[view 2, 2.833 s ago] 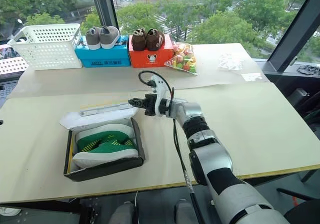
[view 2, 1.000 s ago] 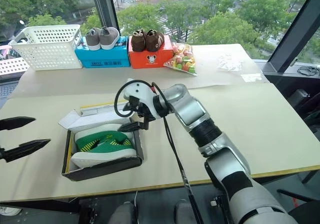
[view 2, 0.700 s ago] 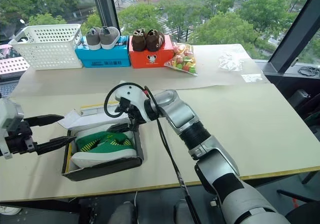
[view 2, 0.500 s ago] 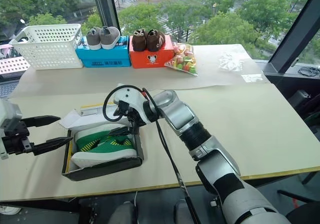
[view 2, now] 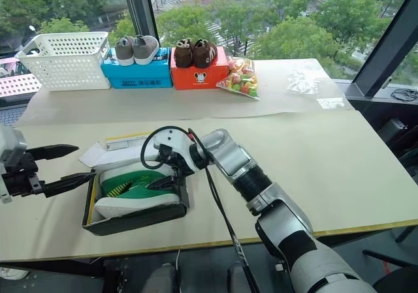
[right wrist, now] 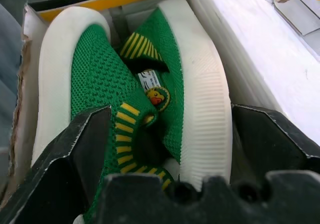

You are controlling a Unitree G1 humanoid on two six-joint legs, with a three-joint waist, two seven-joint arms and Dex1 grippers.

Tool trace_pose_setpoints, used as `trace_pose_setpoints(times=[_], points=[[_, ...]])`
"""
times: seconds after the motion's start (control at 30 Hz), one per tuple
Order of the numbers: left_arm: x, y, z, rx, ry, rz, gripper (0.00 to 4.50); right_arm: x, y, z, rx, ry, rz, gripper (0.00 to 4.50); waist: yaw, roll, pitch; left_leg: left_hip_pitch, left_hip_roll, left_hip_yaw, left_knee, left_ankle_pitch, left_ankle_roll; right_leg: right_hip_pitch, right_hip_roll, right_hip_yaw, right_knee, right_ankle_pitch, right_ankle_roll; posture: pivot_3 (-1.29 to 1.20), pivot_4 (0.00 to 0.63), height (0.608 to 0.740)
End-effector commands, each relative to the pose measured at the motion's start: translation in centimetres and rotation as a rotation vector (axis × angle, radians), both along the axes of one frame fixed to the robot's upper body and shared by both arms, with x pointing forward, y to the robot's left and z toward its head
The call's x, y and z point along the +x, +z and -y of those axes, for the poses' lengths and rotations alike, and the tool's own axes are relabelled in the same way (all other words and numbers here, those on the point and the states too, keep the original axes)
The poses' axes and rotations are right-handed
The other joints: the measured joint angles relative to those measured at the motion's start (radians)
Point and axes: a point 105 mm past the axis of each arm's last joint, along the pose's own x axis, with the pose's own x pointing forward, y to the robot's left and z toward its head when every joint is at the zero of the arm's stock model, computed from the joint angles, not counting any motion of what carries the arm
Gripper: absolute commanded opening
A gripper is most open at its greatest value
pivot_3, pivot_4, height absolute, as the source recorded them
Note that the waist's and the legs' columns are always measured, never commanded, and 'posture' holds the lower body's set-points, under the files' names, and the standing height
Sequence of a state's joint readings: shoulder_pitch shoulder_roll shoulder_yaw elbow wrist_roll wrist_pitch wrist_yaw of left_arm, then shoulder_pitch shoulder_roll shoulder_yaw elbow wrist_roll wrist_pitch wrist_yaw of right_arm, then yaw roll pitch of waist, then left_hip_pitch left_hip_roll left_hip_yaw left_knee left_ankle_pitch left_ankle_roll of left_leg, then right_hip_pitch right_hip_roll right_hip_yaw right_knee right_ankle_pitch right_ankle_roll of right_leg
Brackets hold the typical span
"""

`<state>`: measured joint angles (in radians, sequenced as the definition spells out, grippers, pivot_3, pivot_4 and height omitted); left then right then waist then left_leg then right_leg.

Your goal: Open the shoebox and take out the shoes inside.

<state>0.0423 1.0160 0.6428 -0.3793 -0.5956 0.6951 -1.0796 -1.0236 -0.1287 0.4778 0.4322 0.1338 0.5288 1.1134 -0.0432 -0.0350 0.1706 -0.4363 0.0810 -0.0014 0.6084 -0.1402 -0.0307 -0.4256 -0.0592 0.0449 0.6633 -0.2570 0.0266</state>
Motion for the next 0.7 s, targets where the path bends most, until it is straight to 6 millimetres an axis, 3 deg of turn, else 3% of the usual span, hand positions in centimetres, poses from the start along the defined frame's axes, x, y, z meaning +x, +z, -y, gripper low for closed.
trace_pose_setpoints(times=[0.03,0.17,0.37,0.5,0.6,0.7], points=[[0.2,0.9,0.6,0.014,-0.027,0.053,4.5,1.0,-0.3,1.0,-0.023,-0.048,0.005,3.77,0.003,0.0,0.0,0.001,0.0,0.0,0.0,0.0,0.0,0.001,0.0,0.0,0.0,0.0,0.0,0.0,0.15,0.74],[0.5,0.8,0.8,0.013,-0.034,0.057,4.5,0.8,-0.3,0.8,-0.02,-0.048,0.012,2.37,0.005,0.0,0.0,0.001,0.0,0.0,0.0,0.0,0.0,0.001,0.0,0.0,0.0,0.0,0.0,0.0,0.15,0.74],[0.9,0.7,0.8,0.02,-0.044,0.06,4.5,0.7,1.2,0.5,0.01,-0.058,0.097,0.53,0.002,0.0,0.0,0.001,0.0,0.0,-0.001,-0.001,-0.001,0.0,0.0,0.0,0.0,0.0,0.0,0.0,0.15,0.74],[1.3,0.6,1.0,0.014,-0.053,0.065,4.5,0.4,3.9,0.0,0.097,-0.041,0.209,0.42,0.004,0.0,0.0,0.0,0.0,0.0,0.0,-0.001,-0.002,0.0,0.0,0.0,0.0,0.0,0.0,0.0,0.15,0.74],[1.9,0.5,1.4,0.01,-0.071,0.07,4.5,-0.8,8.0,-0.2,0.245,0.03,0.357,0.42,0.003,0.0,0.0,0.0,0.0,0.0,0.0,-0.001,-0.002,0.0,0.0,0.0,0.0,0.0,0.0,0.0,0.15,0.74],[2.4,0.6,1.7,0.008,-0.088,0.075,4.5,-0.6,9.3,-0.1,0.247,0.028,0.51,0.42,0.003,0.0,0.0,-0.002,0.0,0.0,0.0,-0.001,-0.002,-0.002,0.0,0.0,0.0,0.0,0.0,0.0,0.15,0.74]])
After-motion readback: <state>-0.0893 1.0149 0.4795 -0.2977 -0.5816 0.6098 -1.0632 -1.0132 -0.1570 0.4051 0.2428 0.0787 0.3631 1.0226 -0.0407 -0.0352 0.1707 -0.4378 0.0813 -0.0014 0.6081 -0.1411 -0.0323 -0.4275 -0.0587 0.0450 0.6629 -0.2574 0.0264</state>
